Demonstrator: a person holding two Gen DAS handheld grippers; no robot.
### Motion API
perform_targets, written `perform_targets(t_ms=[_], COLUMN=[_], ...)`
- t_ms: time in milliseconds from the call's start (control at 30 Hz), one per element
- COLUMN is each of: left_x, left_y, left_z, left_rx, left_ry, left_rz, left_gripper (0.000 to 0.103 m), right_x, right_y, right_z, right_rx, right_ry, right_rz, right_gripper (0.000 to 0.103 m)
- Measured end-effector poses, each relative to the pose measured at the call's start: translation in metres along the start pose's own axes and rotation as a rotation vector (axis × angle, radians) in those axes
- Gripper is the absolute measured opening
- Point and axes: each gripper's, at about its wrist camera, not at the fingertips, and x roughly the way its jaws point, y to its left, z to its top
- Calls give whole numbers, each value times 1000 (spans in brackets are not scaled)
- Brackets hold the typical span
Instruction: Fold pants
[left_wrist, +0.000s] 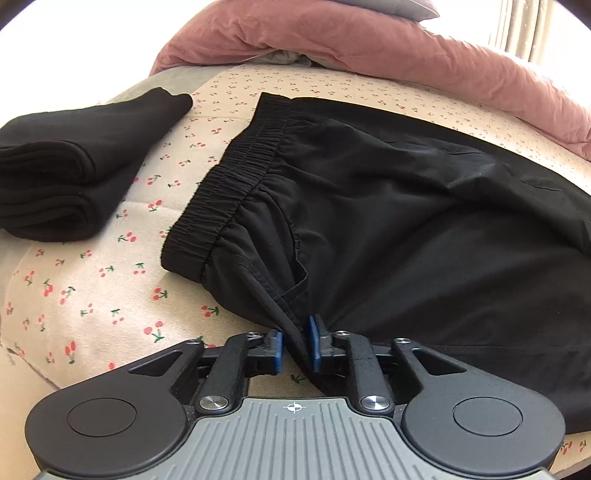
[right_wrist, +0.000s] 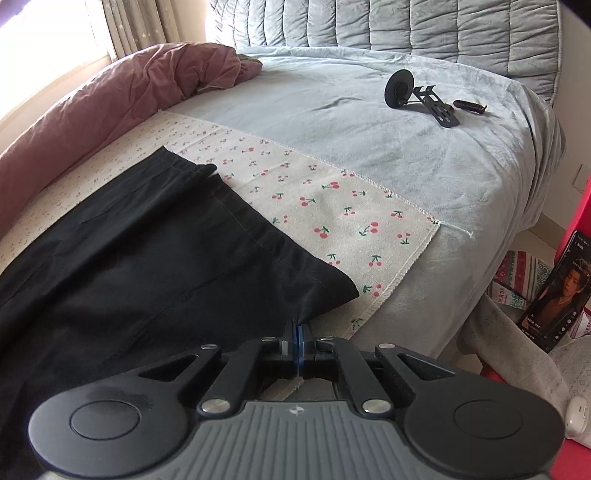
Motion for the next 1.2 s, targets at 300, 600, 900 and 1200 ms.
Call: perform_targets(t_ms=[300, 600, 900, 1200], left_x=[-51, -45, 40, 133], left_y=[-30, -126, -202, -245], left_z=[24, 77, 144, 186], left_rx=[79, 265, 402, 436], left_ry=[-205, -306, -270, -195], left_rz=[55, -121, -143, -159], left_gripper=[88, 98, 99, 99], right_x=[-22, -23, 42, 124], right_y=[17, 70, 116, 147], right_z=[29, 80, 118, 155], right_rx=[-56, -192, -251, -281], right_ry=[-77, -200, -149, -104], right_rz=[46, 109, 191, 152], right_gripper=[72, 89, 91, 90])
